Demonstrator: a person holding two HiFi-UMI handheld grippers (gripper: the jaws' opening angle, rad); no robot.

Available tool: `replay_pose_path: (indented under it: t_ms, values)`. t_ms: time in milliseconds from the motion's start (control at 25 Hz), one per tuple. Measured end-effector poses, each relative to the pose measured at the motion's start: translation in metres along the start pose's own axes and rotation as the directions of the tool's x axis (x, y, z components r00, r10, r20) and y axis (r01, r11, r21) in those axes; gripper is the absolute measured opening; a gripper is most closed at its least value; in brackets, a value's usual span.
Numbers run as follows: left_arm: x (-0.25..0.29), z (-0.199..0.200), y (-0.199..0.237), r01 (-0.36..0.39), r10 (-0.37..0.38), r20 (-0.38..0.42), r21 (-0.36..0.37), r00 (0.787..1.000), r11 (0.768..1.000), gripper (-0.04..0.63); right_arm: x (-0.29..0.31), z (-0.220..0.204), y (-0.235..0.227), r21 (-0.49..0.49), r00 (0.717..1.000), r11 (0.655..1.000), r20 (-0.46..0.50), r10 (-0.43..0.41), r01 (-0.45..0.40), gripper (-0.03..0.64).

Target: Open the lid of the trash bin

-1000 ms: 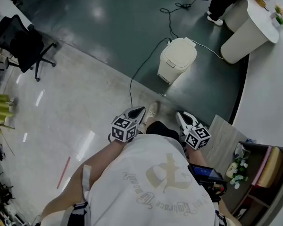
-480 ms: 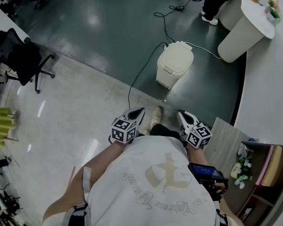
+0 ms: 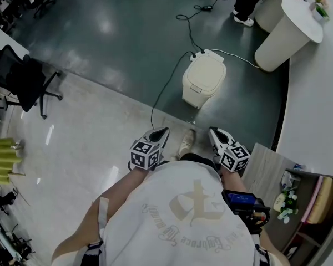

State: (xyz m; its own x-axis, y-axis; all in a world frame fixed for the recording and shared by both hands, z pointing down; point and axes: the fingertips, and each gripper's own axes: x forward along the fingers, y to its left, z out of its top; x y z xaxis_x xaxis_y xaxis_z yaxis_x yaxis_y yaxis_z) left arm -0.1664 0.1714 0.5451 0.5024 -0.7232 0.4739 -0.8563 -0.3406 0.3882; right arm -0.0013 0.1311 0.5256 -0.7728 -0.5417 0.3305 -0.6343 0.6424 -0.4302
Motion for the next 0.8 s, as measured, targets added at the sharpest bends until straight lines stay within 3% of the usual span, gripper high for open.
replay_pose_path:
  t_ms: [400,800]
  values:
    - [0.053,0.027,0.017,0.023,-0.022,-0.051,0.017,0.998,1.0,0.014,0.037,0.028,-0.053,0.014,1.0,1.0,-0.013,-0.023,0.023,0.005]
    - [0.111,0.081,0.034,0.026,-0.023,-0.054,0.048,0.998,0.999,0.014,0.069,0.075,-0.105,0.007,1.0,1.0,0.005,-0.016,0.016,0.006]
